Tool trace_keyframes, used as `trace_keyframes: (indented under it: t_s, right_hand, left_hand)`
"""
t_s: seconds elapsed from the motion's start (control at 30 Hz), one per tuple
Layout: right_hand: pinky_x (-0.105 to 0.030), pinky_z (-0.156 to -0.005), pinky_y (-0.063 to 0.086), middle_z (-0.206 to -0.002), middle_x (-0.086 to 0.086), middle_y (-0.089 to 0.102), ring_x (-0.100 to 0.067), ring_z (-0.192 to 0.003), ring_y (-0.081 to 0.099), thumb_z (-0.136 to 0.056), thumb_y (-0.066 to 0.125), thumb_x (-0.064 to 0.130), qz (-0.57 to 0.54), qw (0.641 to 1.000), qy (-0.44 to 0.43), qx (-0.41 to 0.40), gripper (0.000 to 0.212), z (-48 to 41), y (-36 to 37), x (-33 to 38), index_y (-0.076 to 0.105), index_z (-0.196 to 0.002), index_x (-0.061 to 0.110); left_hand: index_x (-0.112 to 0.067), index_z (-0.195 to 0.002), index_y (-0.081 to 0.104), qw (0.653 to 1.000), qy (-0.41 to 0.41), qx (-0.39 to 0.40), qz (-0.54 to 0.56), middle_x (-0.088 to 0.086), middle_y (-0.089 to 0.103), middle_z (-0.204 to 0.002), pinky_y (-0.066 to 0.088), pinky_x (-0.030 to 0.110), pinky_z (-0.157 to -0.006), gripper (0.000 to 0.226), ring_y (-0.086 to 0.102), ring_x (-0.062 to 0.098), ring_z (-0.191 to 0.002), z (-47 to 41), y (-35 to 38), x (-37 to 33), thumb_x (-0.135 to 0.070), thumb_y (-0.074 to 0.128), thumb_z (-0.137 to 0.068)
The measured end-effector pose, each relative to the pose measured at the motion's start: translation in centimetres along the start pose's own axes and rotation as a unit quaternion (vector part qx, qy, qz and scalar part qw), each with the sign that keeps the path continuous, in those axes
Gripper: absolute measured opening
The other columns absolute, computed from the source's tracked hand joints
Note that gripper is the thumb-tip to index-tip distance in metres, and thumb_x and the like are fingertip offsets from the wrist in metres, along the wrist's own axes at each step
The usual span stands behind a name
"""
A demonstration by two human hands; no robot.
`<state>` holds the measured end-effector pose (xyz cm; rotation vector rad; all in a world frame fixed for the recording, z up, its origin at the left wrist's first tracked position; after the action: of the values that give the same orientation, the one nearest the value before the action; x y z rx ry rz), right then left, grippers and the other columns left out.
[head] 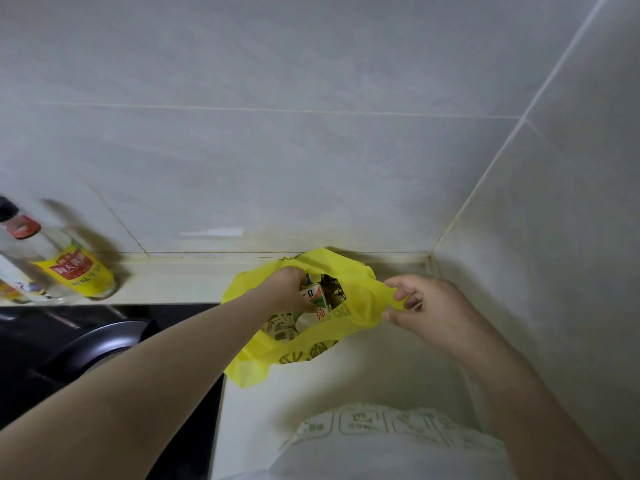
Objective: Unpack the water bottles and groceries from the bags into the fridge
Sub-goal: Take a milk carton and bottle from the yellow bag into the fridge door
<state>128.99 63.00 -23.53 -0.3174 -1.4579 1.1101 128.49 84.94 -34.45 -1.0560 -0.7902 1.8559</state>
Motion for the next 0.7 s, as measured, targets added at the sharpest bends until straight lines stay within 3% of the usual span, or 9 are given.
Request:
trace_keyframes:
  t_s: [0.1,0.17,0.23,0.3,0.53,0.7]
  right_hand:
    - [-0.031,-0.083,0.051,-0.099,0.007,0.061,-0.008,-0.083,0.057,-0.075,0.079,0.023,-0.010,1.000,0.004,-0.007,0.050,0.3,-0.4,0.3,0.063,-0.122,0.025]
    - [-0.029,-0.083,0.050,-0.100,0.006,0.062,-0.008,-0.085,0.058,-0.075,0.080,0.022,-0.020,1.000,0.004,-0.015,0.049,0.6,-0.8,0.5,0.064,-0.121,0.024]
    - [-0.024,-0.079,0.046,-0.100,0.006,0.063,-0.007,-0.085,0.058,-0.074,0.080,0.022,-0.030,0.999,0.005,-0.026,0.049,1.2,-1.2,0.6,0.064,-0.120,0.024]
    - [-0.021,-0.077,0.043,-0.099,0.007,0.064,-0.003,-0.085,0.058,-0.074,0.081,0.022,-0.048,0.998,0.009,-0.040,0.048,1.8,-1.7,0.6,0.065,-0.119,0.024]
    - [-0.023,-0.077,0.046,-0.096,0.010,0.065,-0.002,-0.086,0.061,-0.074,0.080,0.018,-0.099,0.992,0.012,-0.079,0.043,5.4,-3.4,1.2,0.066,-0.114,0.028]
    - [-0.018,-0.073,0.047,-0.095,0.009,0.067,0.001,-0.081,0.061,-0.076,0.079,0.019,-0.132,0.984,0.006,-0.117,0.036,9.1,-4.6,2.1,0.065,-0.106,0.033]
  left_hand:
    - [-0.008,-0.097,0.066,1.000,0.000,-0.008,0.001,0.001,0.054,-0.074,0.037,0.026,-0.053,0.042,0.050,0.017,-0.067,0.5,-0.2,-0.3,-0.039,0.078,-0.072]
    - [-0.009,-0.077,0.062,1.000,-0.006,-0.014,0.004,-0.002,0.043,-0.060,0.029,0.026,-0.049,0.037,0.041,0.015,-0.057,0.9,0.0,-0.2,-0.042,0.078,-0.071]
    - [-0.017,-0.061,0.048,1.000,-0.002,-0.026,-0.010,-0.003,0.040,-0.058,0.028,0.027,-0.049,0.041,0.040,0.017,-0.058,1.4,0.1,-0.4,-0.045,0.076,-0.071]
    - [-0.020,-0.062,0.043,0.999,0.003,-0.048,-0.019,-0.004,0.042,-0.061,0.029,0.027,-0.050,0.041,0.044,0.018,-0.063,2.1,-0.2,-0.7,-0.045,0.075,-0.072]
    - [-0.015,-0.083,0.056,0.971,0.044,-0.208,0.108,0.001,0.055,-0.083,0.035,0.029,-0.059,0.034,0.050,0.022,-0.077,7.1,-3.9,-2.0,-0.037,0.078,-0.071]
    - [-0.019,-0.085,0.060,0.934,0.088,-0.295,0.179,-0.004,0.057,-0.087,0.033,0.011,-0.058,0.033,0.051,0.014,-0.079,14.0,-8.1,-3.5,-0.034,0.082,-0.066]
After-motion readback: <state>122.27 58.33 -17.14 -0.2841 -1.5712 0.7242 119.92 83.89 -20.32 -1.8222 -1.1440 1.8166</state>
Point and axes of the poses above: each hand's wrist, its own z-axis away from the middle knuckle, its own y-axis out of the palm, x = y × z, the point moved 9 cm from there along -z, towards the middle knuckle
